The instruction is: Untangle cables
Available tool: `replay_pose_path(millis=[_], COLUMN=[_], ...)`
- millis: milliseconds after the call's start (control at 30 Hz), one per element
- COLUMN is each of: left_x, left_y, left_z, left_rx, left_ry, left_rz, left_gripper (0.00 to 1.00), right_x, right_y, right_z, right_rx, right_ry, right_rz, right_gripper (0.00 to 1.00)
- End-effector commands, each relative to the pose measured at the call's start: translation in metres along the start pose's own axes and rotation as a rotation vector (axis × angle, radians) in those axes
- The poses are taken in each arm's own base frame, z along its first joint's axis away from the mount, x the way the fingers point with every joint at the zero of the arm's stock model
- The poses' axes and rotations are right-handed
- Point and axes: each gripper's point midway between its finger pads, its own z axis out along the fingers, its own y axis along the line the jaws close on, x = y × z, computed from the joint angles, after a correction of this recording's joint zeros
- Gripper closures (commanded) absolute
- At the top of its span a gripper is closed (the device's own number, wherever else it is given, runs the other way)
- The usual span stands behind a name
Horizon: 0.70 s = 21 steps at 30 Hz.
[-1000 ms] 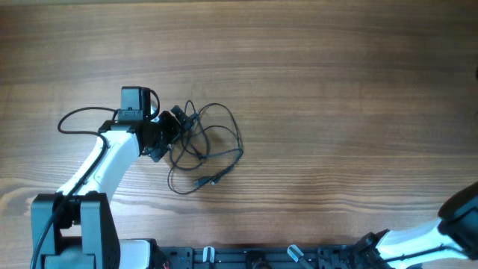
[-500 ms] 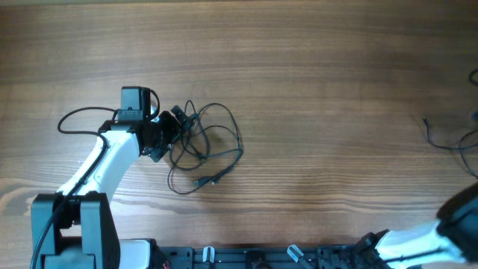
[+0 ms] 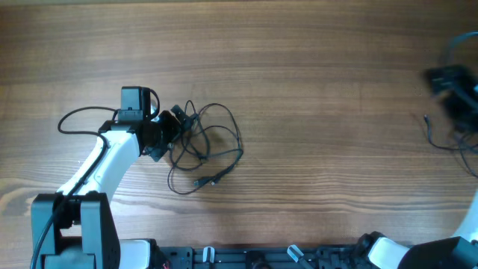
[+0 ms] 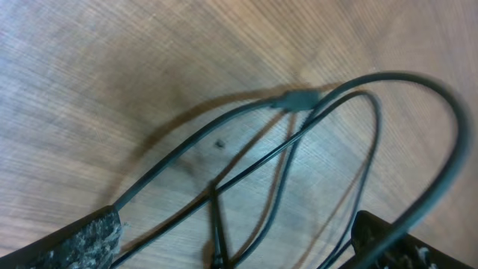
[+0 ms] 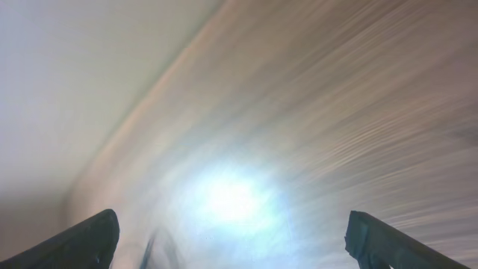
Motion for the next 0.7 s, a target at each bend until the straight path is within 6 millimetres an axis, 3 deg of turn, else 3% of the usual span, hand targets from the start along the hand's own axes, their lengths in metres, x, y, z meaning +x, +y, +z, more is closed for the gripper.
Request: replay_pose_path(millis=[0,67,133,267,400,500,567,667], left_x=[-0.006,-0.007,-0.008,-0.024,-0.026,-0.019,-0.014,-0.008], left_y=[-0.007,-0.011,-0.036,-0.045,-0.036,-0.030,-0.030,-0.027], left_z=[0.001,-0.002,-0.028,-0.078,-0.118,-0.136,-0.142,-0.143], left_rx=[0.025,0.051,0.213,0.329,0.351,0.350,0.350,0.337], left_ry=[-0.027,-0.018,0.035,-0.002,-0.070,-0.096,-0.098,-0.085], left_rz=[0.021,0.040,0.127,0.070,0.025,0.005,0.003,-0.008], left_gripper=[0.00,0.00,0.00,0.00,0.00,0.00,0.00,0.00], right_x=[0.077,0.116,0.164,0.221,0.273,0.320,0.352,0.373], right_y=[0.053,0.080,0.118,0.163,0.182,0.187,0.184,0.167], right_z=[0.045,0.067,0.088,0.110,0.126,0.130,0.136,0.161], right_rx=[-0.215,-0.287,-0.396,-0.494,-0.489,-0.539,-0.565,-0.459], right_ry=[0.251,0.337,0.409,0.415,0.424,0.498,0.565,0.579], right_rz=[-0.202,-0.349,-0.524,-0.774,-0.942,-1.082,-1.169,-1.245], right_gripper=[0.00,0.00,0.00,0.00,0.00,0.00,0.00,0.07])
